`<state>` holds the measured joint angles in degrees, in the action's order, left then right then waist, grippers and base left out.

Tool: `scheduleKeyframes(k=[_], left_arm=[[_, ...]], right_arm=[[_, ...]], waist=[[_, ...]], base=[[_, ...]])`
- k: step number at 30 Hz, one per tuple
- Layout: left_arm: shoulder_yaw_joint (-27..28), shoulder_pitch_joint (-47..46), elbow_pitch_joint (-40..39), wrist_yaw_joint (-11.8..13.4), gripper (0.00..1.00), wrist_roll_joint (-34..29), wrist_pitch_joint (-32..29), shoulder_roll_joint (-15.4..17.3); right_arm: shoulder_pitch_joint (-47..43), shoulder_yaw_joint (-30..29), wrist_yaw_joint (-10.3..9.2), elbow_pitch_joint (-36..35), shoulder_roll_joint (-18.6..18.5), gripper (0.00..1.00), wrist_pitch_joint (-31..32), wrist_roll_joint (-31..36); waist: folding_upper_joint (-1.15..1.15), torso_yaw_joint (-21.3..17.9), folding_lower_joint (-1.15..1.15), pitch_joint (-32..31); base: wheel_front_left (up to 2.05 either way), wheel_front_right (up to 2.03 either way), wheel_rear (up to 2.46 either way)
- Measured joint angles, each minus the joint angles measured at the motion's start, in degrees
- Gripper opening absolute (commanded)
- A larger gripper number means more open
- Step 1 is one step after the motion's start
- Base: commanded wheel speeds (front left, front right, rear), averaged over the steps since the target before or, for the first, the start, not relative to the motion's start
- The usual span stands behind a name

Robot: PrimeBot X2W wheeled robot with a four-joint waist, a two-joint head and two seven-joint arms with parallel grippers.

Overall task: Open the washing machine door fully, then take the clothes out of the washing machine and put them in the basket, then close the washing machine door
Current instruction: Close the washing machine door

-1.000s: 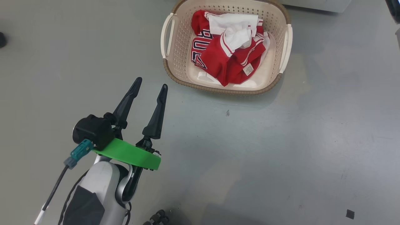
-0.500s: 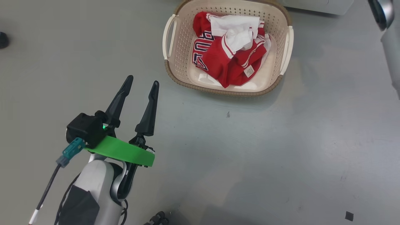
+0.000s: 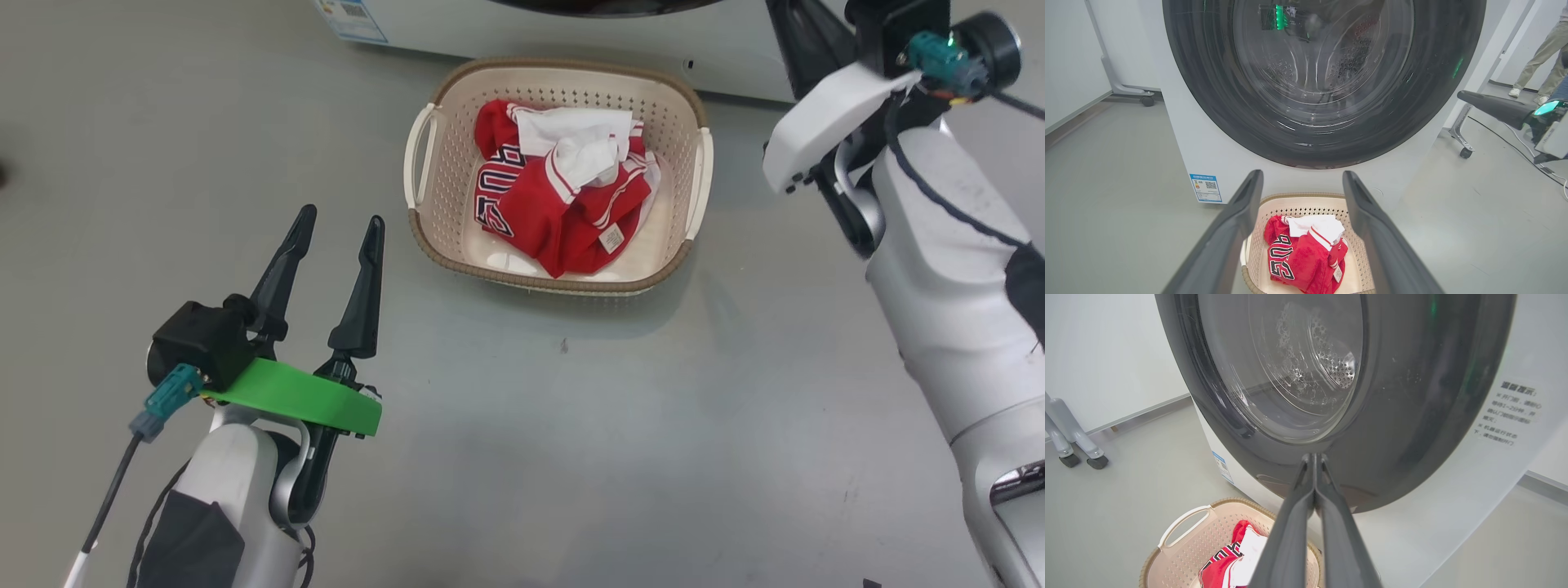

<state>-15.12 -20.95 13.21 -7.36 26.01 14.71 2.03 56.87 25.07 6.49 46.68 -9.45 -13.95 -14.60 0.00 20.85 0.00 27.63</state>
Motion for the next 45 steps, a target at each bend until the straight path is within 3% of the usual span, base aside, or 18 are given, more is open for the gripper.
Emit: scheduleKeyframes(k=[5, 6, 7, 8, 9, 13, 32, 45], left_arm=[[0.32, 1.33, 1.03, 0.00, 1.00, -0.54, 0.00, 0.87], [0.29, 1.82, 1.15, 0.00, 1.00, -0.57, 0.00, 0.90], [0.30, 2.30, 1.20, 0.00, 1.00, -0.59, 0.00, 0.91], [0.30, 2.64, 1.34, 0.00, 1.00, -0.60, 0.00, 1.00], [0.31, 2.93, 1.40, 0.00, 1.00, -0.71, 0.00, 1.13], [0.90, 4.34, 2.34, 0.00, 1.00, -0.90, 0.00, 2.05], [6.00, 9.68, 3.15, 0.00, 1.00, -3.47, 0.00, 3.54], [8.00, 12.32, 3.31, 0.00, 1.00, -4.89, 0.00, 3.46]], right_arm=[[-6.12, -1.32, 0.01, 0.26, 1.78, 0.00, -0.19, -2.63], [-7.34, -1.98, 0.01, 0.25, 2.19, 0.29, -0.42, -3.36], [-8.54, -2.44, 0.01, 0.19, 2.52, 0.52, -0.51, -3.92], [-9.64, -2.72, 0.01, 0.13, 2.66, 0.95, -0.49, -4.09], [-10.73, -3.11, 0.01, 0.03, 2.67, 1.00, -0.51, -4.28], [-14.80, -5.79, -0.16, -2.80, 2.77, 1.00, -0.49, -6.20], [-33.28, -15.48, -5.49, -18.67, 3.35, 1.00, -0.51, -6.37], [-43.03, -19.00, -7.20, -25.82, 4.13, 1.00, -0.49, -5.22]], waist=[[0.00, -1.58, 0.00, -3.20], [0.00, -1.93, 0.00, -3.84], [0.00, -2.31, 0.00, -4.51], [0.00, -2.69, 0.00, -5.15], [0.00, -3.08, 0.00, -5.78], [0.00, -4.78, 0.00, -8.28], [0.00, -12.98, 0.00, -16.83], [0.00, -14.60, 0.00, -20.20]], base=[[0.00, 0.00, 0.00], [0.00, 0.00, 0.00], [0.00, 0.00, 0.00], [0.00, 0.00, 0.00], [0.00, 0.00, 0.00], [0.00, 0.00, 0.00], [0.00, 0.00, 0.00], [0.00, 0.00, 0.00]])
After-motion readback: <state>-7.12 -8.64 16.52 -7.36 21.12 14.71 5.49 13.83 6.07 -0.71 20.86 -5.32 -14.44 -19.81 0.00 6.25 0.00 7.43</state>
